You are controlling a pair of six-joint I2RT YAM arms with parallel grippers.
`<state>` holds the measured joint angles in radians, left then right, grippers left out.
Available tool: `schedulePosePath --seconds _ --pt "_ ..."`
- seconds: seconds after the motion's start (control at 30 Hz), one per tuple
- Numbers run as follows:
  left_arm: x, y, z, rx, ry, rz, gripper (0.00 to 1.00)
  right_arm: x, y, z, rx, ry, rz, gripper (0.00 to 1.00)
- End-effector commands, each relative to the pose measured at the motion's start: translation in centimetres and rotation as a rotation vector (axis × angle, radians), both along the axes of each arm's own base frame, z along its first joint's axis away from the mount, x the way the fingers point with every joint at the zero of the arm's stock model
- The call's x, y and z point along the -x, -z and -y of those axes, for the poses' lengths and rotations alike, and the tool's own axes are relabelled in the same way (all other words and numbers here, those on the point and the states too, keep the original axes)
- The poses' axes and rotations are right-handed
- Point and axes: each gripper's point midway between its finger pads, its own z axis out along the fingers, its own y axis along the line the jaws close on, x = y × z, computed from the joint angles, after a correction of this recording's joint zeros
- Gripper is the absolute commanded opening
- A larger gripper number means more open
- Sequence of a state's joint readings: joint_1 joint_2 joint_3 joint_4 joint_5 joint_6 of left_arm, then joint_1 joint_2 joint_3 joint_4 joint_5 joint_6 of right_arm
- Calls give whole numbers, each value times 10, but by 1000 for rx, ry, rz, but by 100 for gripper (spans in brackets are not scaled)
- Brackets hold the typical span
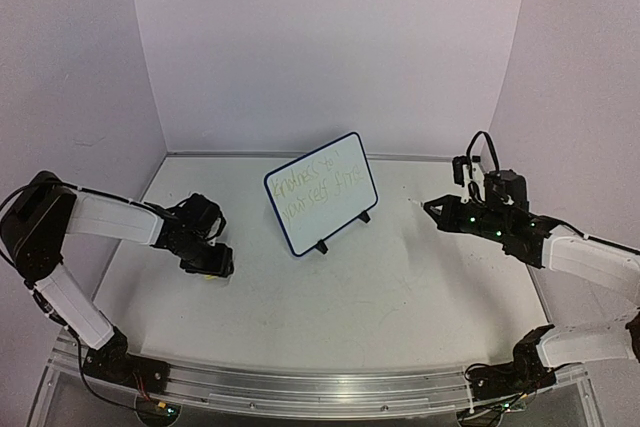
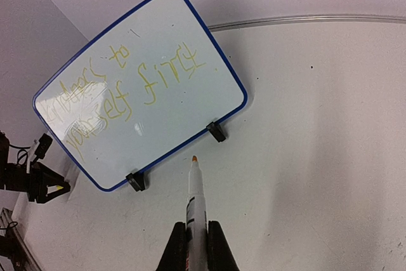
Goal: Write a sentence on the whiteboard
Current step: Pick up the pen cap from the center of the board.
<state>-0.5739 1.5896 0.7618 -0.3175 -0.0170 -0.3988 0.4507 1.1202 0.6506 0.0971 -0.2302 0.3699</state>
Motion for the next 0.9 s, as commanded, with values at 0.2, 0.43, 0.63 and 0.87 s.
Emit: schedulePosePath --seconds 0.2,0.43,0.63,0.87 --pt "25 -3 4 88 -4 -77 61 -2 -4 -4 -24 -3 15 0" --pt "37 0 7 120 -5 -114 55 -2 -3 -4 -26 -1 13 0" --pt "44 3 -3 81 -41 -138 47 -2 -3 -4 -28 -1 12 0" --pt "44 6 -11 34 -70 -141 30 -3 -2 -4 -27 0 12 0"
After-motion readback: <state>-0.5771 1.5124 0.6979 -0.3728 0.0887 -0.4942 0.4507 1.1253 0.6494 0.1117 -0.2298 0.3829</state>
